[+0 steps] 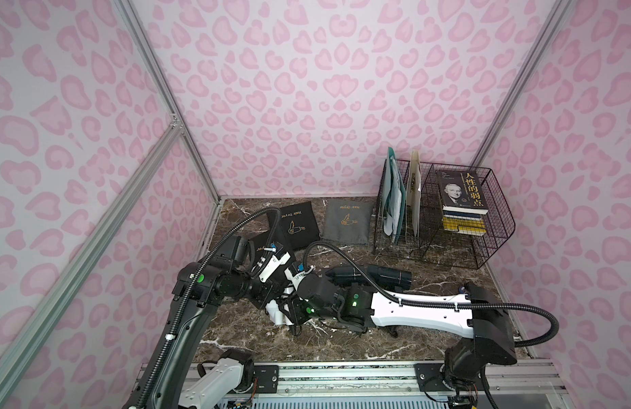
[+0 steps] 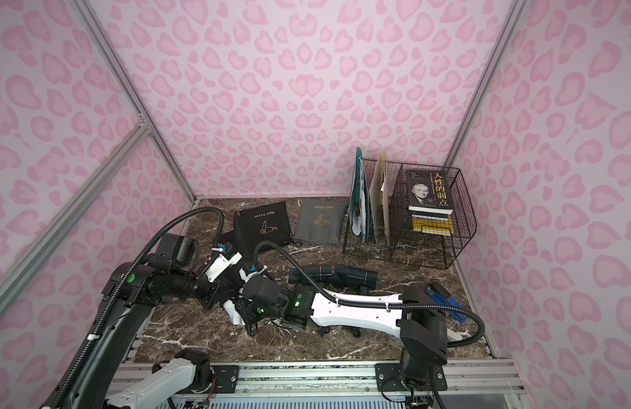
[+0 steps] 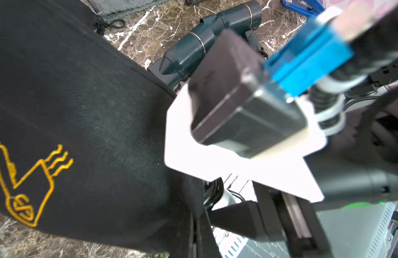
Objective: Pack away hair dryers
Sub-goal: Place the hair dryer in the drawstring bag.
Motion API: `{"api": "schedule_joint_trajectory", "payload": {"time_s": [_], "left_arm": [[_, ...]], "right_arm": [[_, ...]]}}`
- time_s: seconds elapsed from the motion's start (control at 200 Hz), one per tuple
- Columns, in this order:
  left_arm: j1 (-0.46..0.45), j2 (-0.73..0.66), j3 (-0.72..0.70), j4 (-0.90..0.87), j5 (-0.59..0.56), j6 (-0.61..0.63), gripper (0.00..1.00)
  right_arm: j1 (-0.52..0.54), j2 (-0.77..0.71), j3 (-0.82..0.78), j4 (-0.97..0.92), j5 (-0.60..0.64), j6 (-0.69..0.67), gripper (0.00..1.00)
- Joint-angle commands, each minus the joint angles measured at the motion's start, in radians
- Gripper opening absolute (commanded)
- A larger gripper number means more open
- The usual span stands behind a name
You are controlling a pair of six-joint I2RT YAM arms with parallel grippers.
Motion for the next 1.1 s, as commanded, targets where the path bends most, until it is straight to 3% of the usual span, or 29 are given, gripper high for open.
{"api": "schedule_joint_trajectory", "payload": {"time_s": [0.0,0.405,0.605,0.795,1.095], "left_arm": [[-0.001,-0.004,-0.013,-0.006,0.004,0.020,0.02],[-0.003,0.007,0.019,-0.032,0.063,0.024,0.01],[-0.004,0.027,-0.005,-0.019,0.033,0.057,0.02],[-0.004,0.054,0.064,0.003,0.023,0.063,0.02],[-0.005,0.063,0.061,-0.061,0.088,0.114,0.02]], "right_arm": [[-0.002,-0.018,-0.016,0.102,0.003,-0.007,0.00],[-0.037,-0.039,-0.046,0.140,0.001,0.028,0.00],[-0.039,-0.033,-0.018,0.130,-0.030,0.017,0.00],[-0.028,-0.018,-0.011,0.113,-0.042,0.012,0.00],[-0.037,-0.072,-0.067,0.169,-0.034,0.029,0.00]]}}
